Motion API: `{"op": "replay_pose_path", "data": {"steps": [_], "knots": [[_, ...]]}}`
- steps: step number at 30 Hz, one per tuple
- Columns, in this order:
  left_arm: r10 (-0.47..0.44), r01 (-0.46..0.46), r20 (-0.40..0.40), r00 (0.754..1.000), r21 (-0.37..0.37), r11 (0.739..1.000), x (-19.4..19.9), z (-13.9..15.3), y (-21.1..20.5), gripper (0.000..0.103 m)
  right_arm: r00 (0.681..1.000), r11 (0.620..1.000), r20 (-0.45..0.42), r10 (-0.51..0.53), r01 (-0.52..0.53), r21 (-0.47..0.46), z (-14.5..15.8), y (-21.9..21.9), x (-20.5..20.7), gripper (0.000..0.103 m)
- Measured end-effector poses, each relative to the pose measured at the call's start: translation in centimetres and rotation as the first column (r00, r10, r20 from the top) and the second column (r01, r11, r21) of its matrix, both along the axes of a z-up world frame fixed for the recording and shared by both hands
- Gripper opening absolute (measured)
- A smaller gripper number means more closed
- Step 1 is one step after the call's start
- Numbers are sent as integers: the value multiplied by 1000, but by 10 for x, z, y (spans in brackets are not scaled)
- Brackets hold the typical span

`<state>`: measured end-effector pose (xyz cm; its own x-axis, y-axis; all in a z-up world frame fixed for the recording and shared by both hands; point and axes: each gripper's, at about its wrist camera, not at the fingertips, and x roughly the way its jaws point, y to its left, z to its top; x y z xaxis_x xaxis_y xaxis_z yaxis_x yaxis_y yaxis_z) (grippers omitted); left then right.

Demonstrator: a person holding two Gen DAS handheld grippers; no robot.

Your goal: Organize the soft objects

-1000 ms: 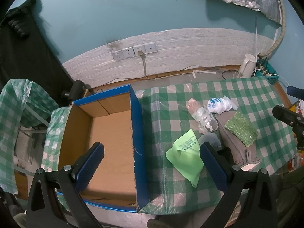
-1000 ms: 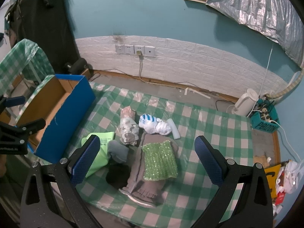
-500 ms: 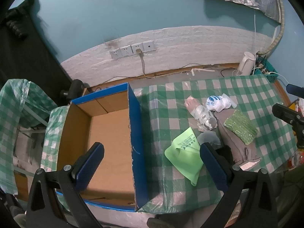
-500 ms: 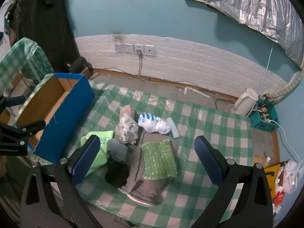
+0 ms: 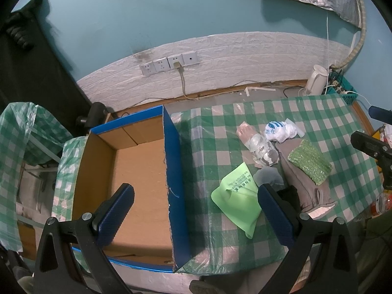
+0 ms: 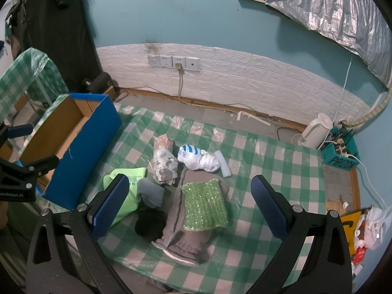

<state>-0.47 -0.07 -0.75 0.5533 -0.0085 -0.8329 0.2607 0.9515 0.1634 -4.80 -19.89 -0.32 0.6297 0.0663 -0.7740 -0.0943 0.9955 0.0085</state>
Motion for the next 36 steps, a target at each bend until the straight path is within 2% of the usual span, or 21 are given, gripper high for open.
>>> {"op": "replay_pose_path", "data": {"steps": [16,30,36], "knots": [[-6,6,-3,1000,12,1000,-4,-6,-3,102,1000,1000,-4,1,-1,-1,-1,-1,0,99],[-5,5,-38,999,18,1000,3,-18,-5,102,1000,1000,-14,-4,4,-6,-7,-8,-3,99],[-12,15,-56,998,57,998,10,-35,-18,102,999,1000,-46,-16,16,-13,-18,-15,5,99]]}}
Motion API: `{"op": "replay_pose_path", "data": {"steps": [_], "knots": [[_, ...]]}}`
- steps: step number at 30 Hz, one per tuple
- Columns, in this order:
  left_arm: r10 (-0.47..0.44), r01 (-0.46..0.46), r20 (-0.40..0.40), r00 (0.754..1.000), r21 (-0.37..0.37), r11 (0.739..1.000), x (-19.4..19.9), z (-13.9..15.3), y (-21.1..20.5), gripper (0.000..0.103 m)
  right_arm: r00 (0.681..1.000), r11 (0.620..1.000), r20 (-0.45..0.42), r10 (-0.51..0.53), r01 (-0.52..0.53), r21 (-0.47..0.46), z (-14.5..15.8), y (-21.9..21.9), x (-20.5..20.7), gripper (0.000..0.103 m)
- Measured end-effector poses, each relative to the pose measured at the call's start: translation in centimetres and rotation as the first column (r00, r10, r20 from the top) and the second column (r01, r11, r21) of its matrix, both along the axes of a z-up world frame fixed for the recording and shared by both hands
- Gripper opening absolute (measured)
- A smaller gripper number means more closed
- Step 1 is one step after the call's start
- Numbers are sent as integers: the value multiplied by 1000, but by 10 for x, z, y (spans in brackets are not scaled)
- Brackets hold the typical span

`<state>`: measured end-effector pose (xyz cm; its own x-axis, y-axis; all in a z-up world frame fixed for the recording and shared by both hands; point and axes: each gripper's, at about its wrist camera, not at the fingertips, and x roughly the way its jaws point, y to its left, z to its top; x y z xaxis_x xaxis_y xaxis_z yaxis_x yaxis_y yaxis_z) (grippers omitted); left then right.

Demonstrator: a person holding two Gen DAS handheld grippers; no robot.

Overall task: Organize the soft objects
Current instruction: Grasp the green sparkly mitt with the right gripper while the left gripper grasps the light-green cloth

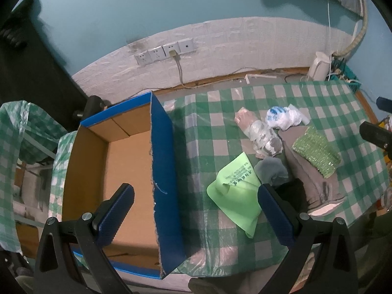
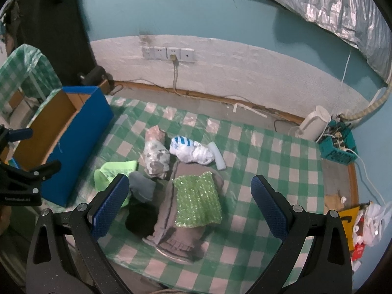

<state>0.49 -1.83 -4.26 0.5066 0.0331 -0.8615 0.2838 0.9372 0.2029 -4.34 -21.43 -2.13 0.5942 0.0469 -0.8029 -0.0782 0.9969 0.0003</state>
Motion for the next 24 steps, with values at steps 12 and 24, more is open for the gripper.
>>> {"op": "replay_pose_path", "data": {"steps": [12,24], "knots": [[-9,15,-116,993,57,998,16,-48,-23,102,986,1000,-166,-25,27,8,-47,-12,31,99],[-35,44,-168,985,54,998,21,-76,-42,102,963,999,-268,4,-14,-35,-95,-14,53,99]]}}
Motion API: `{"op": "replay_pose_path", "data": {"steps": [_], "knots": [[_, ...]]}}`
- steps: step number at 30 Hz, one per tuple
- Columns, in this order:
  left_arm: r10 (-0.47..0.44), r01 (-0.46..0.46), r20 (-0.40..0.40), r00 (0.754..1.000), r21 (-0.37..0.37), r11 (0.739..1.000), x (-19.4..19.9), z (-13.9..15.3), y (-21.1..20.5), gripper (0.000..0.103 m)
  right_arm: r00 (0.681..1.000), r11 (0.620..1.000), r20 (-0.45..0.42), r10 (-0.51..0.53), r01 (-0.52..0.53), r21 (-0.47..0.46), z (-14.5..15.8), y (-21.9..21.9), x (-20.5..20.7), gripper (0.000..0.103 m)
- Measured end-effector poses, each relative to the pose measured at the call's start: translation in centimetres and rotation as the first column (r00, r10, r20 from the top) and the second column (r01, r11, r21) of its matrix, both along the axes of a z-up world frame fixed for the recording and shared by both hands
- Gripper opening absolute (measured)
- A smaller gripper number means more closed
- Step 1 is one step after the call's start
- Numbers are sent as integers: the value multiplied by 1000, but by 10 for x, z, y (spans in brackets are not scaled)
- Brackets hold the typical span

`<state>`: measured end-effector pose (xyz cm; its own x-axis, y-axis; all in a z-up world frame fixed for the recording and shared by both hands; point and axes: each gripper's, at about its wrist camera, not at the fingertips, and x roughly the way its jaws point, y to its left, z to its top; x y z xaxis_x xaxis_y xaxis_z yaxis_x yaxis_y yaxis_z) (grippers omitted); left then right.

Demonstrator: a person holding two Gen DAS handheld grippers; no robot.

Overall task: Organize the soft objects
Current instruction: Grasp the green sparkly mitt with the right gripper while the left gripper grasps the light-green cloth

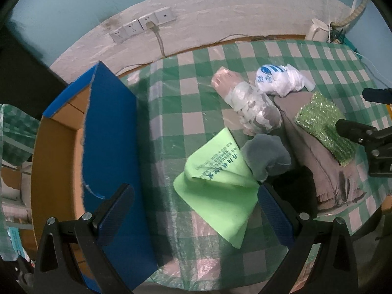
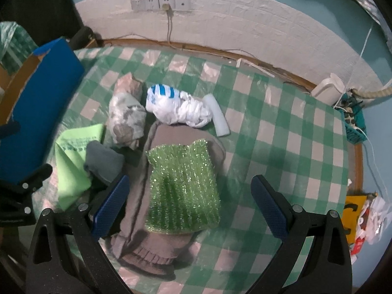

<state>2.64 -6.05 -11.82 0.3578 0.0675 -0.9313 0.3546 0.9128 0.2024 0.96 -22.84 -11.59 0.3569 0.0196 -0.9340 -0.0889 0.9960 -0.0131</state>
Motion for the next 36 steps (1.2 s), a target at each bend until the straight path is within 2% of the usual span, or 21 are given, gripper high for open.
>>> {"op": "replay_pose_path", "data": {"steps": [8,13,16,21,30,36], "knots": [[-22,22,-38,999,3,1000,2,-18,-9,102,998,999,-51,29,-31,-43,-23,4,5,99],[-44,46,-64,997,30,999,3,-32,-16,102,997,998,-72,37,-41,-57,-33,6,6,99],[-49,51,-96,994,17,999,6,-39,-18,102,996,998,-79,34,-39,-59,-38,7,7,99],[-70,74,-97,993,36,997,7,-46,-24,102,995,996,-96,36,-44,-73,-45,8,9,97],[-77,86,-114,990,69,994,10,-58,-24,102,988,997,-141,68,-72,-21,-56,4,6,67],[-61,70,-124,990,71,995,17,-63,-18,102,989,998,-129,68,-67,5,-46,4,9,36]]}}
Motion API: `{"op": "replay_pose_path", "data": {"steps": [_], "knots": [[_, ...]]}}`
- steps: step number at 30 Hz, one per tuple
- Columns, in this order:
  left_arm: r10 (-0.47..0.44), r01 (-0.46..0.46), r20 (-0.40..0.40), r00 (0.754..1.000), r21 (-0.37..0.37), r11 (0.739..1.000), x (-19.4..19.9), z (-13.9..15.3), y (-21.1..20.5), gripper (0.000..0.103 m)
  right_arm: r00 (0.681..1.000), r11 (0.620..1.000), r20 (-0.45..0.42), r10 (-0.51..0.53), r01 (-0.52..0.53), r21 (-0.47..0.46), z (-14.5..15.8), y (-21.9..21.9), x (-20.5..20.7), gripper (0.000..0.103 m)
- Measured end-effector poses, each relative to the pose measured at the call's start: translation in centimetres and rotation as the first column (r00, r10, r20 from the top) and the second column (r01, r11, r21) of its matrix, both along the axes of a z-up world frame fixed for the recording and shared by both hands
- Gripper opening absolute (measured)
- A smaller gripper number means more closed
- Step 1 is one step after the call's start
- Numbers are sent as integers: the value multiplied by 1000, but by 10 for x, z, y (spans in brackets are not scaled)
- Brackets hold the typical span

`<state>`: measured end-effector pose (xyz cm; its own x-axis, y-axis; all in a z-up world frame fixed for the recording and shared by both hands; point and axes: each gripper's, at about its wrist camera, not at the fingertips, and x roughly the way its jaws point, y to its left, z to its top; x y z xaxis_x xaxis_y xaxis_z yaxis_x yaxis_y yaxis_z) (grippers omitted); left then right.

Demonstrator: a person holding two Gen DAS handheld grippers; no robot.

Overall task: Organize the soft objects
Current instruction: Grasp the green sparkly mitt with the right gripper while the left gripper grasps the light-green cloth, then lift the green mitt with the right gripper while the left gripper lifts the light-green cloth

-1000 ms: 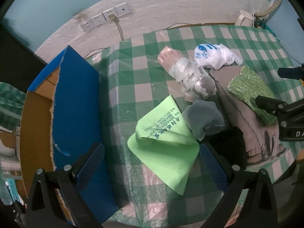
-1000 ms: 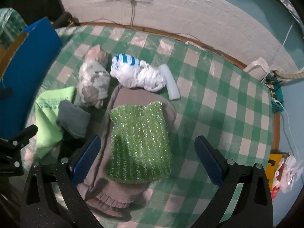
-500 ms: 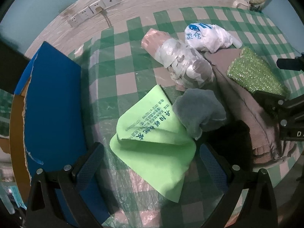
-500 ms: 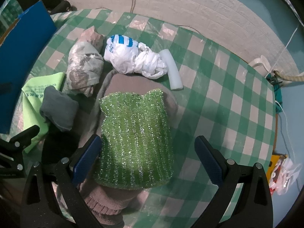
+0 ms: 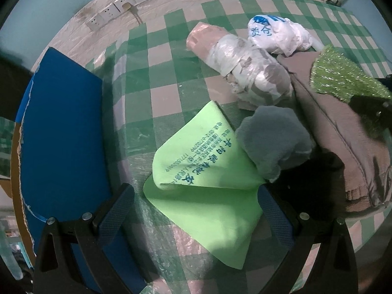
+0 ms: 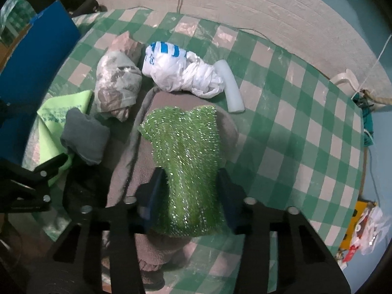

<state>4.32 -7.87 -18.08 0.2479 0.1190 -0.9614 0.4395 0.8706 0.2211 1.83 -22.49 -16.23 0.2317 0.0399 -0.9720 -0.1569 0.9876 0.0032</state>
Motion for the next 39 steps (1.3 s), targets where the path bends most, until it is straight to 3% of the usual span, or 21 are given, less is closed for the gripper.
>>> {"op": "replay_pose_path", "data": {"steps": [6,12,15,17,20,30,36,37,39], "knots": [[-2,2,-7,1000,7,1000,5,-5,4,100,1000,999,-4,-6,6,34,4,-5,5,21],[-20,19,-11,1000,-17,1000,-3,-5,3,66,1000,998,14,0,-1,55,12,-3,3,17],[-41,40,-12,999,-34,999,-6,-3,1,44,1000,998,22,1,-3,63,19,-3,2,17],[-57,56,-17,998,-43,997,-10,-1,-2,13,1000,998,30,2,-5,69,24,-1,2,17],[-68,65,-35,997,-75,995,-13,0,-2,5,999,997,42,4,-8,79,31,-2,-1,17],[-62,63,13,998,-146,987,-14,36,3,4,996,995,85,3,-12,103,45,1,-6,17],[-47,48,10,999,-167,985,-13,36,16,5,995,992,104,8,-21,121,56,4,-10,17],[-42,41,-7,999,-160,986,-12,33,17,12,994,992,105,9,-21,122,56,4,-10,17],[-33,28,-30,999,-146,989,-9,26,17,38,995,992,102,9,-22,124,56,6,-11,17]]}}
